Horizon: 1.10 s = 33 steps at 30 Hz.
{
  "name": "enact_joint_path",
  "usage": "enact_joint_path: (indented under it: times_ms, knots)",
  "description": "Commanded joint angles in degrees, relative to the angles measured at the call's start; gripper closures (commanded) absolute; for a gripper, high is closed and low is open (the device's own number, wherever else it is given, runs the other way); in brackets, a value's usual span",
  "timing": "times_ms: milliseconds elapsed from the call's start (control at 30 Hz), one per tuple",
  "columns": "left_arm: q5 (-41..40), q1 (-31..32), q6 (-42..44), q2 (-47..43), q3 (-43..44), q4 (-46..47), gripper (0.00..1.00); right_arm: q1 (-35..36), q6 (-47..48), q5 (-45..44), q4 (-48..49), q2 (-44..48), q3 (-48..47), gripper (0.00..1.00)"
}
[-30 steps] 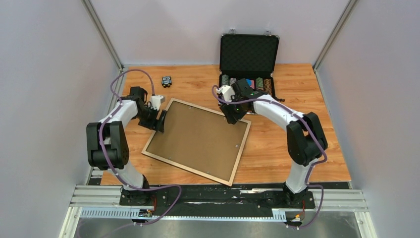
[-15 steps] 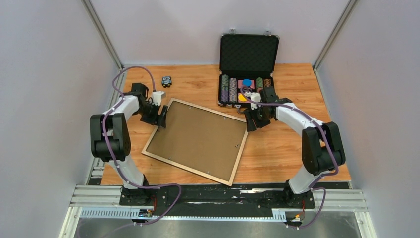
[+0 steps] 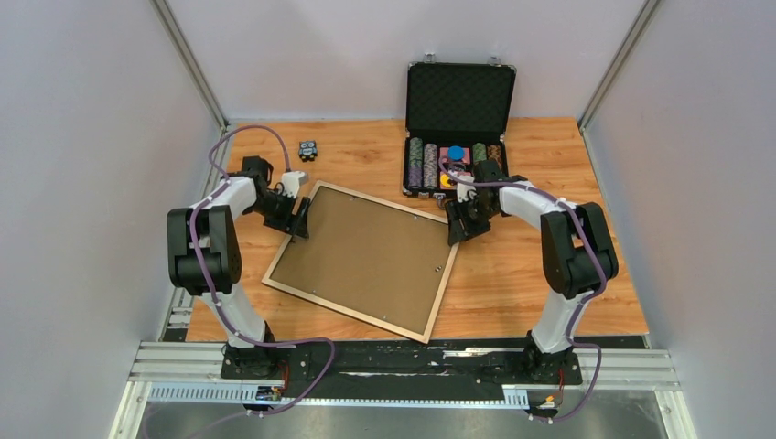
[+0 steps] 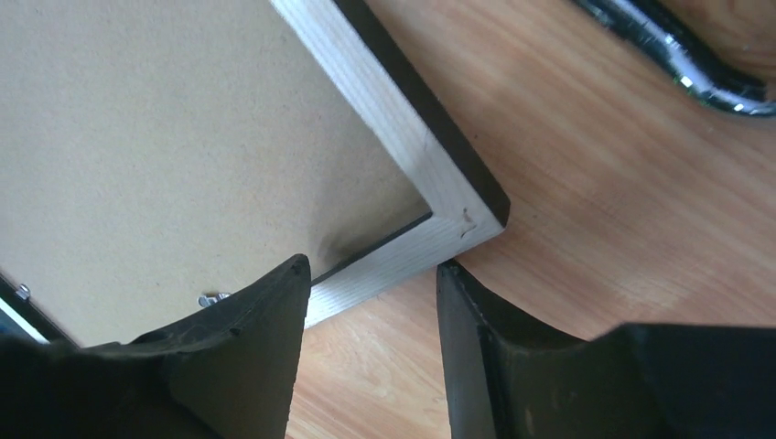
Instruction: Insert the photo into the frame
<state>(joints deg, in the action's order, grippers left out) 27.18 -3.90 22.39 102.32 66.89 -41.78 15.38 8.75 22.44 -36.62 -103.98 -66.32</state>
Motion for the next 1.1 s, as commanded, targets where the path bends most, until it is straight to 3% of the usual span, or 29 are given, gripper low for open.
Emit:
enact_joint_path:
  times_ms: [0,733,933,1067]
  knots:
    - [3.3,-0.1,4.7,-2.6,-1.7,-4.2,0.23,-1.7,-1.5,4.1,-0.2,-1.7,-4.2,0.49]
    - [13.0,0.3,25.3,-4.0,-3.3,-22.8,0.25,-4.5,1.3,7.4,-1.9,-7.4,-14.5,0.49]
    - [12.9,0.6,24.5,-4.1,-4.3,-22.1,0.2,-4.5,1.1,3.8,-1.9,-4.3,-12.4,0.44]
    - [9.6,0.6,20.2,-6.0,-5.2,-17.5,0.12,-4.5,0.8,-0.3,-1.9,-0.7,-8.5,0.41]
